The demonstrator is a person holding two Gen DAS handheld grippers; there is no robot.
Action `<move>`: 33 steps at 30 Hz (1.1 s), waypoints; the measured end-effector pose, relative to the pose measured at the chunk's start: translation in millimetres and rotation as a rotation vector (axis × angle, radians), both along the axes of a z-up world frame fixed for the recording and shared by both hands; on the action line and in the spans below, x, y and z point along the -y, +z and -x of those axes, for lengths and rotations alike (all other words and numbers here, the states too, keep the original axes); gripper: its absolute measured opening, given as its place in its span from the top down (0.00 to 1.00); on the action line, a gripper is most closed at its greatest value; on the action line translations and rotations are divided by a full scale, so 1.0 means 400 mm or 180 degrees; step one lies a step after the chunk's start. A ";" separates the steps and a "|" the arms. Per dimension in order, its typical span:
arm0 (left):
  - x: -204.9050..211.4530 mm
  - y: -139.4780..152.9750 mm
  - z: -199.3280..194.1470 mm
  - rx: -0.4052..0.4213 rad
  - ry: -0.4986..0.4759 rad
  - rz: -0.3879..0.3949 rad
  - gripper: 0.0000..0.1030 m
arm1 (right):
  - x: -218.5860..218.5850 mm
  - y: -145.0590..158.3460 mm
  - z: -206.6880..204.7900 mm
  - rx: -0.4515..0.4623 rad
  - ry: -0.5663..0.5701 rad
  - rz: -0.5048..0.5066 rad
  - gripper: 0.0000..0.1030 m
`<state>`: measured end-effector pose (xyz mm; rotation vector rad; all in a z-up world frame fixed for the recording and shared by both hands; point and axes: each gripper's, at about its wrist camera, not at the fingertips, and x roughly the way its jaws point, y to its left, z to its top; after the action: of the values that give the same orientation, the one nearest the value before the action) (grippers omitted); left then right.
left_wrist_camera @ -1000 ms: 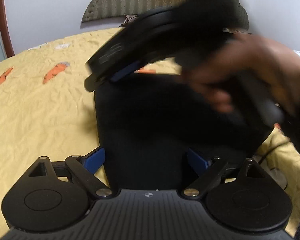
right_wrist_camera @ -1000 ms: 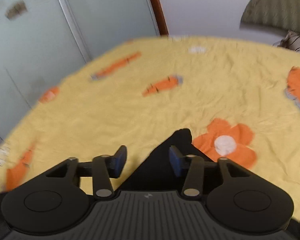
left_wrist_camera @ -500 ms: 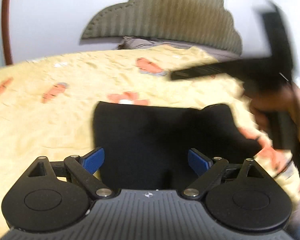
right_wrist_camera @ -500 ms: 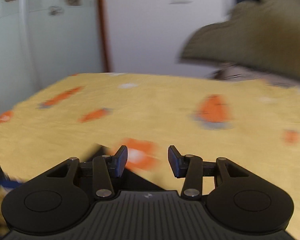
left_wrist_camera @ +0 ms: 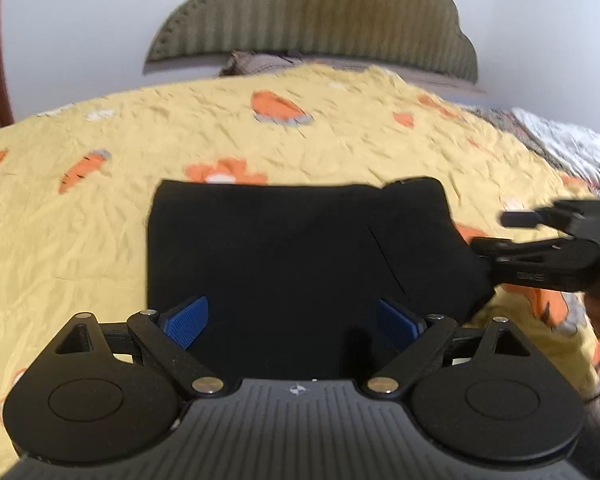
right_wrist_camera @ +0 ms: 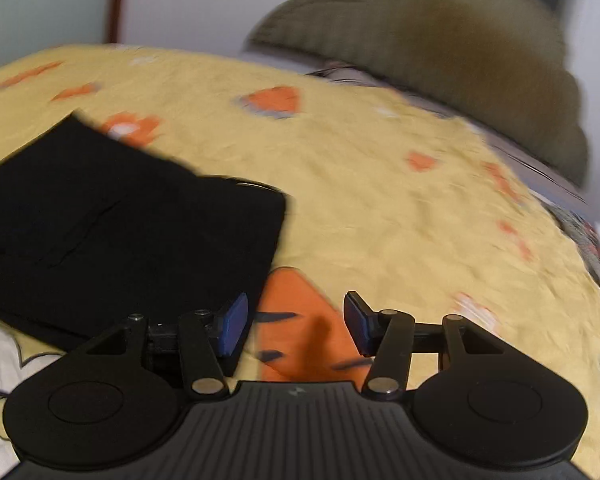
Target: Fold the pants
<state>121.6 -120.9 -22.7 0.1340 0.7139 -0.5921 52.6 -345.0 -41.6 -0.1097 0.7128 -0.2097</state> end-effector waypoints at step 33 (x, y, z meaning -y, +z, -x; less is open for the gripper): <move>0.121 0.034 -0.005 -0.0151 0.0100 0.0011 0.09 | 0.055 -0.014 0.150 0.0520 -0.0015 -0.1793 0.95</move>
<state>123.6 -169.4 -9.0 0.1056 0.7597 -0.5680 -7.5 -366.9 -47.2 0.4421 0.5870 -0.0161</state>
